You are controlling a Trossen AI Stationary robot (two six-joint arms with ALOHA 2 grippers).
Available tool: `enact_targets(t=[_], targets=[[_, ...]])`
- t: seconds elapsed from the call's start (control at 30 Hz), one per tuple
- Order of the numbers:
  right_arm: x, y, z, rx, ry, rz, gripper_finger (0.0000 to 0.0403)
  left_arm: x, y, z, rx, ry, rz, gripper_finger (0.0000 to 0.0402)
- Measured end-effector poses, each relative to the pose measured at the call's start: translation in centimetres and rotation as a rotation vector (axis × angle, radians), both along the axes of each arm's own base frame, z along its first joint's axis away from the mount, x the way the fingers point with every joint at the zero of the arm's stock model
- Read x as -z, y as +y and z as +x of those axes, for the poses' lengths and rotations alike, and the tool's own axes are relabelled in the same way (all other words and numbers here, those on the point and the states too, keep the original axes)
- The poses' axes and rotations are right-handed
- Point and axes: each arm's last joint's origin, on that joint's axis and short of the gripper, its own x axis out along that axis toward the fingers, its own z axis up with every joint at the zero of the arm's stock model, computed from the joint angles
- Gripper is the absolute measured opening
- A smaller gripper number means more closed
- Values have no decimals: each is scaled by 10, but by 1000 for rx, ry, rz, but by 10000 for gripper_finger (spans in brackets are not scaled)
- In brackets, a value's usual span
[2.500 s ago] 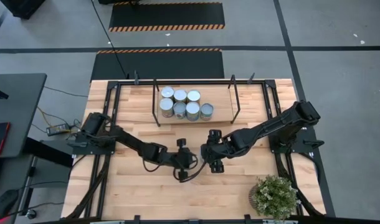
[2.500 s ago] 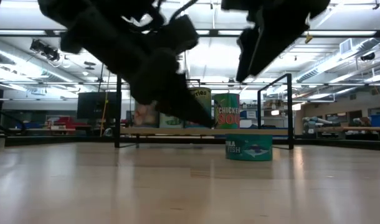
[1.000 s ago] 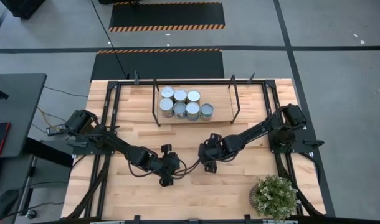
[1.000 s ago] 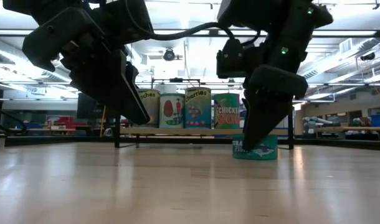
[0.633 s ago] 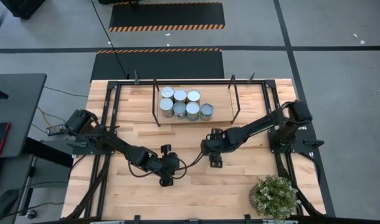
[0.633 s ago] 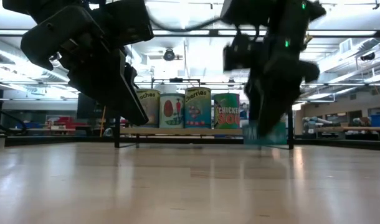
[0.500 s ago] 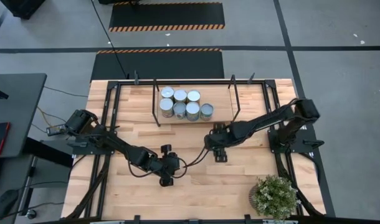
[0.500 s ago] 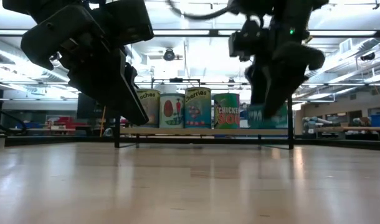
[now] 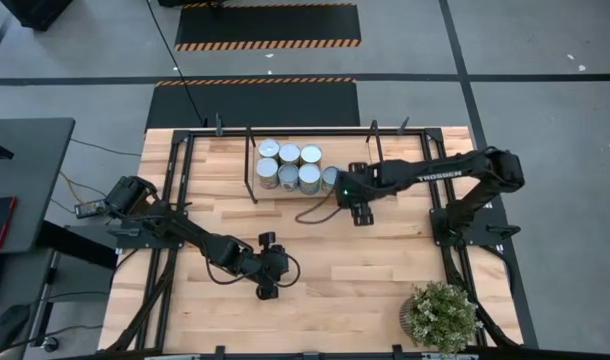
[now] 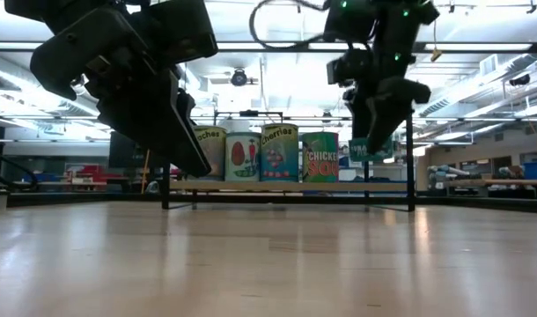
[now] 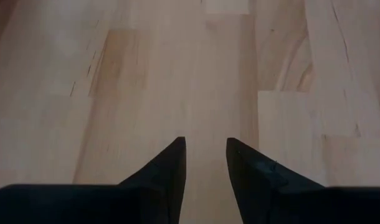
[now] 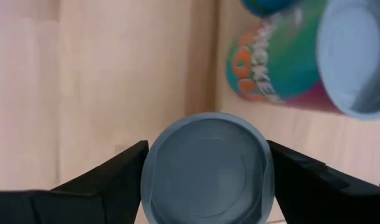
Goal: Pick and place cans onto a shelf
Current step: Put the canned tuna on the shelf
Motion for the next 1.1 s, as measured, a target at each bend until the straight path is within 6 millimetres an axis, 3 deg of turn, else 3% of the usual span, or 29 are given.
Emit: enact_targets(t=[0.57,0.8,1.1], targets=[[15,-64,-4,-44,53,83,305,0,0,0,2,5,4,121],[25,-72,-3,-100,87,50,315,0,0,-1,3,6,4,121],[23,-74,-4,-79,147,-28,381,1,0,-1,0,16,8,121]])
